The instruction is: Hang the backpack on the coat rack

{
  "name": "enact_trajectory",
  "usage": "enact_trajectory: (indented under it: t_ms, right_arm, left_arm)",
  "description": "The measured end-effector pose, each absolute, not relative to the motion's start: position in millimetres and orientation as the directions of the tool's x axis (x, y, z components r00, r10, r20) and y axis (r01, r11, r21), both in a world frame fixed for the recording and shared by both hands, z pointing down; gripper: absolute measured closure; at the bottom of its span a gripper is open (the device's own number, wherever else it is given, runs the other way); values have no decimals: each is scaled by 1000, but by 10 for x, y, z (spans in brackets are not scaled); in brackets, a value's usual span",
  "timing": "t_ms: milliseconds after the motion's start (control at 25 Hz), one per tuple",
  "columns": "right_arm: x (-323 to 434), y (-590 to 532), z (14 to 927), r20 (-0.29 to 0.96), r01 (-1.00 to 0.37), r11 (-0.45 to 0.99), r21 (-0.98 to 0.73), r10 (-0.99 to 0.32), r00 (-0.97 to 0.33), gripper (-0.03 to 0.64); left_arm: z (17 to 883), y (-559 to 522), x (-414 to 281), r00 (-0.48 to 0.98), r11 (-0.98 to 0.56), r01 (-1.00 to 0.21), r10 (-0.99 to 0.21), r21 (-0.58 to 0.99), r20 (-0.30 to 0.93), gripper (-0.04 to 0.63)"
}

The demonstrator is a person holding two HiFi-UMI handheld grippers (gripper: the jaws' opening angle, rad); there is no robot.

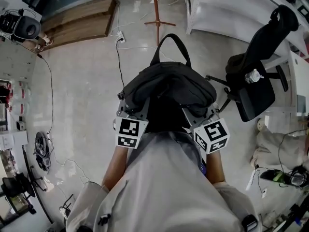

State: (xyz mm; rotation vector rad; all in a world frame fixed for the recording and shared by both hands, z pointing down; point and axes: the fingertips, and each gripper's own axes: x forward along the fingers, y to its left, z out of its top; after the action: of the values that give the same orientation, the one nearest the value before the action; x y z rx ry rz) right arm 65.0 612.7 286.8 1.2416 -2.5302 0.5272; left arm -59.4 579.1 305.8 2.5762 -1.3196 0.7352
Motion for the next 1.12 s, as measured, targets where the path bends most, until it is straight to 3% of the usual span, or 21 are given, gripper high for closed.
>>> enact_trajectory:
  t_ms: [600, 1120]
  right_arm:
    - [680, 5020, 2540, 360, -828, 557, -70, -760, -541, 497]
    - [453, 3612, 2582, 391, -849, 515, -117, -762, -517, 497]
  left_arm:
    - [2799, 4693, -505, 520, -582, -811, -763, -60, 384, 493]
    - [2836, 3200, -715, 561, -636, -770, -711, -48, 423, 494]
